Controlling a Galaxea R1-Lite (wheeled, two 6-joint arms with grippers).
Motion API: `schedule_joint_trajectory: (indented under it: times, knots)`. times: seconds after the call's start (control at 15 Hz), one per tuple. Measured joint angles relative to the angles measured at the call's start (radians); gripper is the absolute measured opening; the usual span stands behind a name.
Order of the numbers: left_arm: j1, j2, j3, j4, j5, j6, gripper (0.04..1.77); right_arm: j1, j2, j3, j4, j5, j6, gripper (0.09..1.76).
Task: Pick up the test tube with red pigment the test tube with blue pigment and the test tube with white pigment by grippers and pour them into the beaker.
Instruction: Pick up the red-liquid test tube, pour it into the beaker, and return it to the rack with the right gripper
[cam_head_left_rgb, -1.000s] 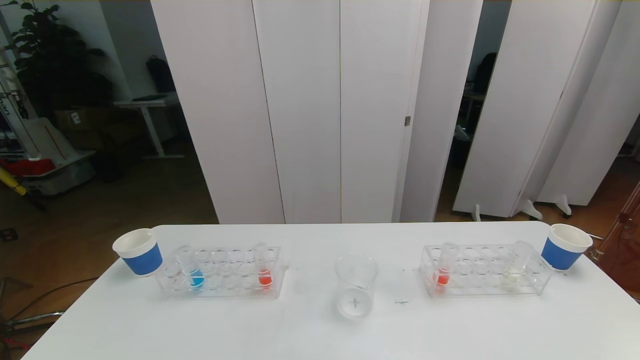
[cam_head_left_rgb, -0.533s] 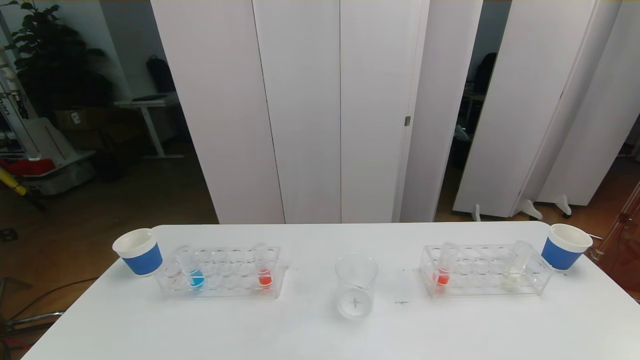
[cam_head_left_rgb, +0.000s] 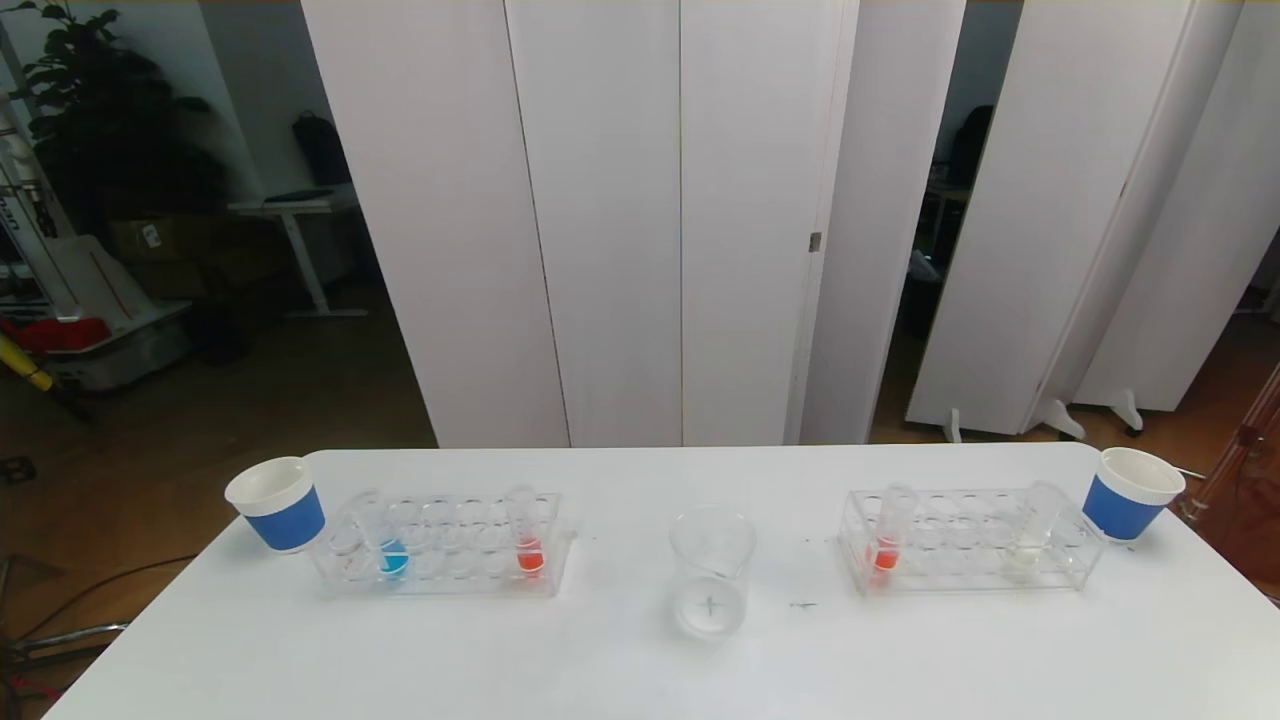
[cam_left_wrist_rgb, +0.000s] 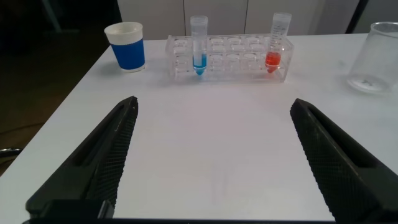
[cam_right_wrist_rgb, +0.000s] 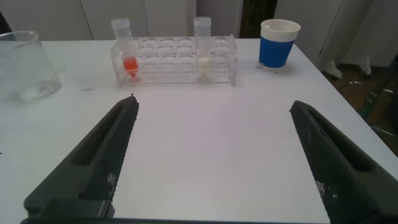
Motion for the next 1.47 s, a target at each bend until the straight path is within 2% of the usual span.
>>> schedule_joint_trajectory:
  times: [0.93,1.47]
  knots:
    - [0.000,0.000,0.000,0.000,0.000,0.000,1.75,-0.001,0.000,-0.009,0.011,-0.004,-0.003,1.75]
    - [0.000,0.000,0.000,0.000,0.000,0.000,1.75,0.004,0.118,-0.180,0.030,-0.011,-0.023,1.75]
